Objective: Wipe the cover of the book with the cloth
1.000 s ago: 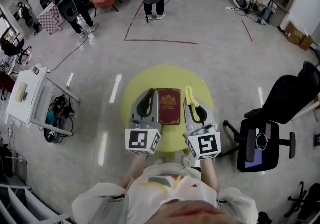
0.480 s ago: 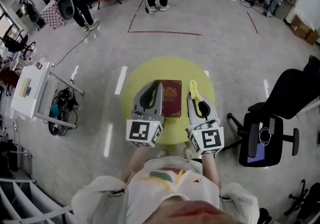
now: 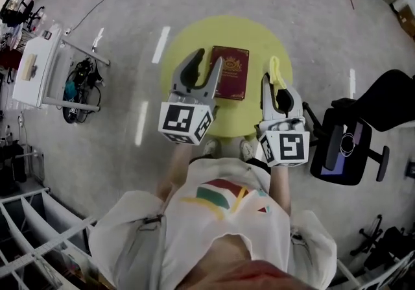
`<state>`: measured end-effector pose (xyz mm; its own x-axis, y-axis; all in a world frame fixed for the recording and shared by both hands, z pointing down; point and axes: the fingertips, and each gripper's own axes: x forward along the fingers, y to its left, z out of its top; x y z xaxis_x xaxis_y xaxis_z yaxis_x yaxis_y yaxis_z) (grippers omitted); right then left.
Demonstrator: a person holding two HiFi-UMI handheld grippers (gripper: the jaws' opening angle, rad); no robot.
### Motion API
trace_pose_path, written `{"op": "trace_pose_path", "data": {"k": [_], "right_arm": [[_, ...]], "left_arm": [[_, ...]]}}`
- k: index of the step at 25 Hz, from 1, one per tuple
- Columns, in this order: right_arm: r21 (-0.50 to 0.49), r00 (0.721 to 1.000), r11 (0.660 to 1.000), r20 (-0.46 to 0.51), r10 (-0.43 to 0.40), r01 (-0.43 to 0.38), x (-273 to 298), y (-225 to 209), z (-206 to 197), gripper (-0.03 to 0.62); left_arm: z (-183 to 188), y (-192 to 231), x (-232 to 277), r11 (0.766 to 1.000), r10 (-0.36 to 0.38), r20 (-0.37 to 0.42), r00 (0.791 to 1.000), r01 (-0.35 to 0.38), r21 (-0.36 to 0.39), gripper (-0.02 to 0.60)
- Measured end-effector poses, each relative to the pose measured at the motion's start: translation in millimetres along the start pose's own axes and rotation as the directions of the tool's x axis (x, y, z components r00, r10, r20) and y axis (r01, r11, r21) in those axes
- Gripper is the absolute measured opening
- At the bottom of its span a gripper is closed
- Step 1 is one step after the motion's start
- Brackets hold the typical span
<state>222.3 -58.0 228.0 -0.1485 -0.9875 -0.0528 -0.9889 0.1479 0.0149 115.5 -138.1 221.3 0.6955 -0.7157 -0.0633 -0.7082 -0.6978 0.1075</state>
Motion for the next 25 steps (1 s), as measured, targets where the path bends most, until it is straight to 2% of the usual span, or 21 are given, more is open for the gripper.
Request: {"op": "trace_pose_path", "data": {"k": [4, 7, 10, 13, 15, 19, 22, 25], "right_arm": [[-0.006, 0.998, 1.000, -0.053, 0.022, -0.023, -1.9, 9.9, -12.9, 0.029], [-0.003, 0.997, 1.000, -0.074, 0.021, -0.021, -3.7, 12.8, -21.2, 0.029], [-0.018, 0.996, 1.000, -0.090, 0.018, -0.020, -5.8, 14.8, -25.2, 0.029], [-0.033, 0.995, 0.999, -0.098, 0.007, -0.010, -8.8, 13.0, -25.4, 0.029], [-0.041, 0.994, 0.999, -0.108, -0.005, 0.001, -11.8, 10.5, -26.5, 0.029], [-0.049, 0.993, 0.999, -0.115, -0.028, 0.023, -14.0, 7.1, -27.0, 0.029], [-0.054, 0.992, 0.998, -0.117, -0.047, 0.041, -16.1, 3.1, -26.3, 0.029], [-0.065, 0.990, 0.997, -0.130, -0.048, 0.040, -16.0, 2.1, -29.5, 0.029]], "left_arm": [[-29.8, 19.0, -3.9, 0.999, 0.047, -0.080, 0.996, -0.048, -0.016, 0.155], [-61.1, 31.0, -2.1, 0.995, 0.065, -0.144, 0.987, -0.074, -0.059, 0.184], [-98.0, 37.9, 1.0, 0.989, 0.057, -0.229, 0.972, -0.086, -0.117, 0.215], [-135.6, 41.5, 6.8, 0.979, 0.037, -0.317, 0.948, -0.098, -0.177, 0.221], [-164.6, 44.0, 8.8, 0.975, 0.038, -0.380, 0.924, -0.117, -0.187, 0.221], [-229.2, 56.9, 4.7, 0.962, 0.059, -0.517, 0.854, -0.186, -0.198, 0.221], [-264.4, 64.7, -1.4, 0.936, 0.063, -0.579, 0.813, -0.249, -0.248, 0.219], [-288.8, 68.0, -3.9, 0.933, 0.055, -0.633, 0.773, -0.266, -0.244, 0.219]]}}
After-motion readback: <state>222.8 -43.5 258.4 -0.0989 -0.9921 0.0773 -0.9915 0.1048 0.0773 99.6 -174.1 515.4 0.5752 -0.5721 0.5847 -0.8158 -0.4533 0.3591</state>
